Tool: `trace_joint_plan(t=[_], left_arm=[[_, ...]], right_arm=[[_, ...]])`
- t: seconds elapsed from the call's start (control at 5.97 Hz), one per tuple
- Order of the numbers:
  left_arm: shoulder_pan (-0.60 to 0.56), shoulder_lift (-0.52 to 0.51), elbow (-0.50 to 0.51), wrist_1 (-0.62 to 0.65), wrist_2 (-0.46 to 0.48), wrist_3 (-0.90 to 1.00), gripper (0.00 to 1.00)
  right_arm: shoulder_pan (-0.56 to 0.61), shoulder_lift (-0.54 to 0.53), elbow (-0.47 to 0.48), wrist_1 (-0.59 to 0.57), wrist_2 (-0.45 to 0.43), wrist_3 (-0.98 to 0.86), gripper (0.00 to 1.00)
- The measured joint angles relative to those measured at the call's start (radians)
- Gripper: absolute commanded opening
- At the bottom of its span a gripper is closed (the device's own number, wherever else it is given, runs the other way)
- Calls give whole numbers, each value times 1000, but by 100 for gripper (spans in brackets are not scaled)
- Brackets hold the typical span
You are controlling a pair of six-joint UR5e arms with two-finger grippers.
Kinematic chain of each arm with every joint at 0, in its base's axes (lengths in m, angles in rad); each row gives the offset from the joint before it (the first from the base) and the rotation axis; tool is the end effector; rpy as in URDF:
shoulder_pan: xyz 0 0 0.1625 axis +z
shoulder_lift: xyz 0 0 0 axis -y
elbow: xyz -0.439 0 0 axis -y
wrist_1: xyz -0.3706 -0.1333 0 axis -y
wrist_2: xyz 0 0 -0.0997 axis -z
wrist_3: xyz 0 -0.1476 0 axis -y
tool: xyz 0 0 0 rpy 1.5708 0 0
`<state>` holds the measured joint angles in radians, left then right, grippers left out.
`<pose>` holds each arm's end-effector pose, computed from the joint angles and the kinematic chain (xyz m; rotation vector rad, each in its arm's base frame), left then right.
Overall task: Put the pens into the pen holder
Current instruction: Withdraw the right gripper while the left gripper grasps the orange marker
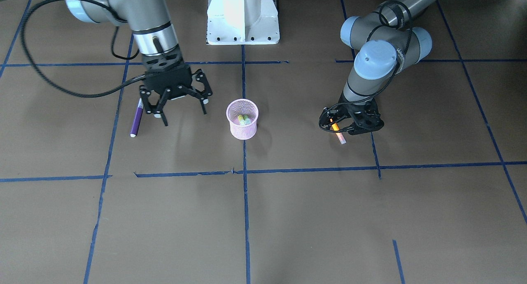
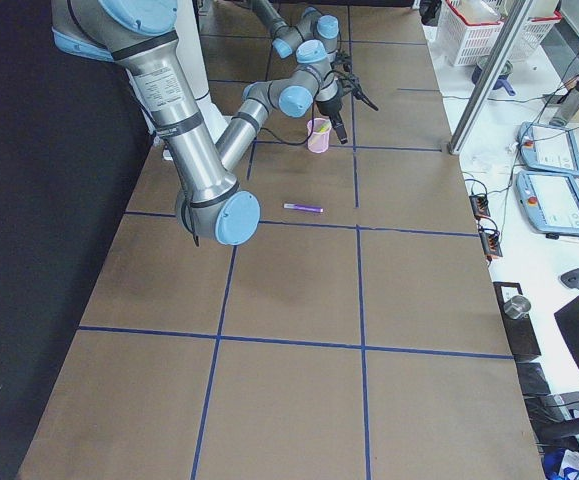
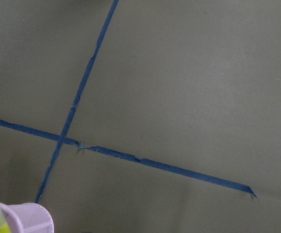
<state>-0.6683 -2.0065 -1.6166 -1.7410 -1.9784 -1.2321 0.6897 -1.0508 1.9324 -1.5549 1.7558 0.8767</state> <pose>0.4836 -0.4771 0.4361 -0.0342 0.7529 -0.1811 -0.4180 -0.4824 0.2700 0.4382 -0.7991 -0.0871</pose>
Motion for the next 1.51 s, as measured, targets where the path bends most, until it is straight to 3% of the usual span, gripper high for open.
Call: trace_joint_plan(t=[0.5,1.17,1.51], left_arm=[[1,-15,66,-50,1,1,87],[-23,-18,63,-52,-5,9,86],[-29,-21,61,-52,-8,10,63]], right_arm=[[9,-2,5,-12,13,5,100],[17,-5,5,-11,13,4,100],[17,-7,5,-11,12,5,100]])
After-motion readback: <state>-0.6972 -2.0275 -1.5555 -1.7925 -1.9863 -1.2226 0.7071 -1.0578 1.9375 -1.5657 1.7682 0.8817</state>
